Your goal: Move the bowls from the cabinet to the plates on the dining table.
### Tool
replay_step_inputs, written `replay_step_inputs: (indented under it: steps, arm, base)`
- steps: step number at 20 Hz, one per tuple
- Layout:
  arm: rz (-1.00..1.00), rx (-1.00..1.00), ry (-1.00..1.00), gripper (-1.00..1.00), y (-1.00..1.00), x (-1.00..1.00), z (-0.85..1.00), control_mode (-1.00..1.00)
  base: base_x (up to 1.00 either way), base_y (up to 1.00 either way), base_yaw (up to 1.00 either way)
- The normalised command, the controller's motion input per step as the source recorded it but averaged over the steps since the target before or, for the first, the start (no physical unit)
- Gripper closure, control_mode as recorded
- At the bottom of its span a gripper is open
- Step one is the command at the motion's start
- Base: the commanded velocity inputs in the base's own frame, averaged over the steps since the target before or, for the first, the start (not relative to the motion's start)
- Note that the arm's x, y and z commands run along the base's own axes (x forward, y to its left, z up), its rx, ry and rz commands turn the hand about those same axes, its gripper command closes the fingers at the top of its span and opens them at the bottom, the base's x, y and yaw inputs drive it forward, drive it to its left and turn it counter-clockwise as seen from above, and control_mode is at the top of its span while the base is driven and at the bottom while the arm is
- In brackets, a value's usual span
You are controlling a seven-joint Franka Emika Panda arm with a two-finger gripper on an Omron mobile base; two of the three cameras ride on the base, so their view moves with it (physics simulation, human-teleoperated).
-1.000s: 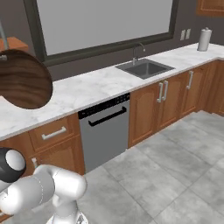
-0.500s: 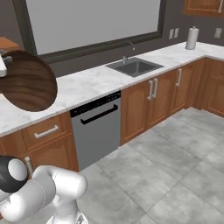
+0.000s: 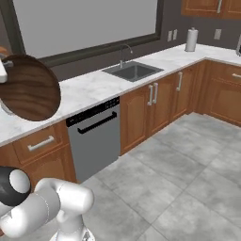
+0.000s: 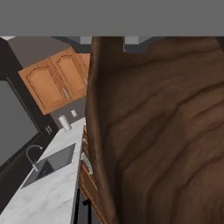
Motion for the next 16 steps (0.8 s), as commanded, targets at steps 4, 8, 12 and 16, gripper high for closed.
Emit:
replay_step_inputs:
  steps: [4, 8, 12, 16]
  arm:
    - [0.0, 0.0, 0.0, 1.0, 0.0, 0.0, 0.0, 1.0]
    - [0.0, 0.0, 0.0, 1.0, 0.0, 0.0, 0.0, 1.0]
    - [0.0, 0.0, 0.0, 1.0, 0.0, 0.0, 0.0, 1.0]
    - [0.0, 0.0, 0.0, 1.0, 0.0, 0.0, 0.0, 1.0]
  base:
    - [-0.32, -0.46, -0.05]
    - [-0.37, -0.5, -0.03]
    - [-0.34, -0.5, -0.03]
    - [-0.1, -0.45, -0.1]
